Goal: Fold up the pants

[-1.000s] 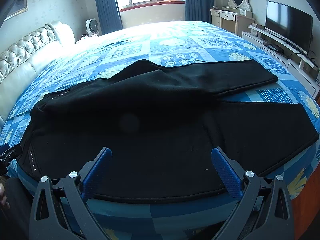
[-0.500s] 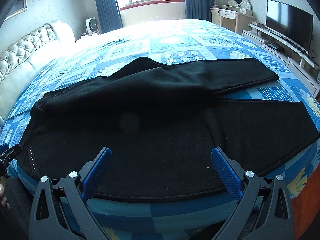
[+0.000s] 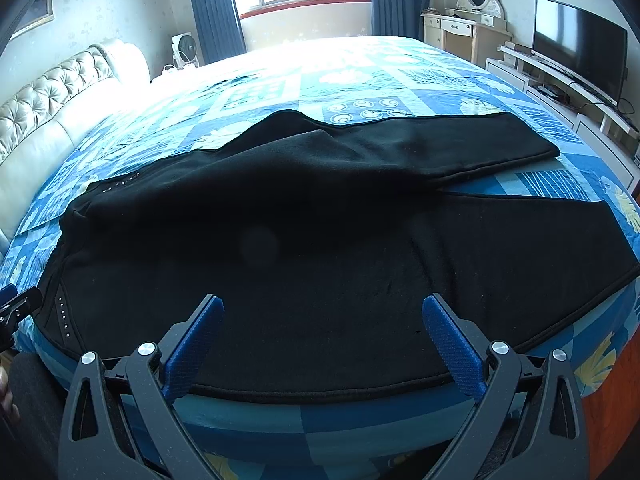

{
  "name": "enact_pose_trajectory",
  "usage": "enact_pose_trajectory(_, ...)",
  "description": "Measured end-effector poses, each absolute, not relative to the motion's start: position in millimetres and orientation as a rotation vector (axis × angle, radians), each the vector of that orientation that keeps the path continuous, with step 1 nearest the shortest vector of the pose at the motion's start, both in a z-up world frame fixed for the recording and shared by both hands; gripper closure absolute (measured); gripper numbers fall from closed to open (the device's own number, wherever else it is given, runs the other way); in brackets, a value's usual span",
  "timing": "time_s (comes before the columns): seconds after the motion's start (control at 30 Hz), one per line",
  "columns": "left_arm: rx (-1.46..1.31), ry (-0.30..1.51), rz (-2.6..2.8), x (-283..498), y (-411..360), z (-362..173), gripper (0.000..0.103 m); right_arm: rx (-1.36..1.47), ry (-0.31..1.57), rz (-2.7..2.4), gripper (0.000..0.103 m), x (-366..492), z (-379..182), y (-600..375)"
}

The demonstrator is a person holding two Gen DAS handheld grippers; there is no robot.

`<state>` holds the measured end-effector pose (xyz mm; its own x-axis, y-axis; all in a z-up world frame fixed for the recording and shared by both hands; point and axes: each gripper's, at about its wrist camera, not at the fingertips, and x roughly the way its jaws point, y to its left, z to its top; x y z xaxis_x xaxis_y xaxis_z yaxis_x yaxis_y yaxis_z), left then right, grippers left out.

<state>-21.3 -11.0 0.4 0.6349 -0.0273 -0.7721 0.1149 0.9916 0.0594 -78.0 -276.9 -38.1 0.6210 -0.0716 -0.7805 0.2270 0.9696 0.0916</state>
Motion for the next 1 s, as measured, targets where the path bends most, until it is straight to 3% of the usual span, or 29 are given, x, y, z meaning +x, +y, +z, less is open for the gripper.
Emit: enact_pose_trajectory(1.0, 0.119, 0.886, -0.086, -24.1, -14.1, -2.1, 0.002, 0.182, 0.892, -0.162, 0.004, -80.4, -39.0, -274.7)
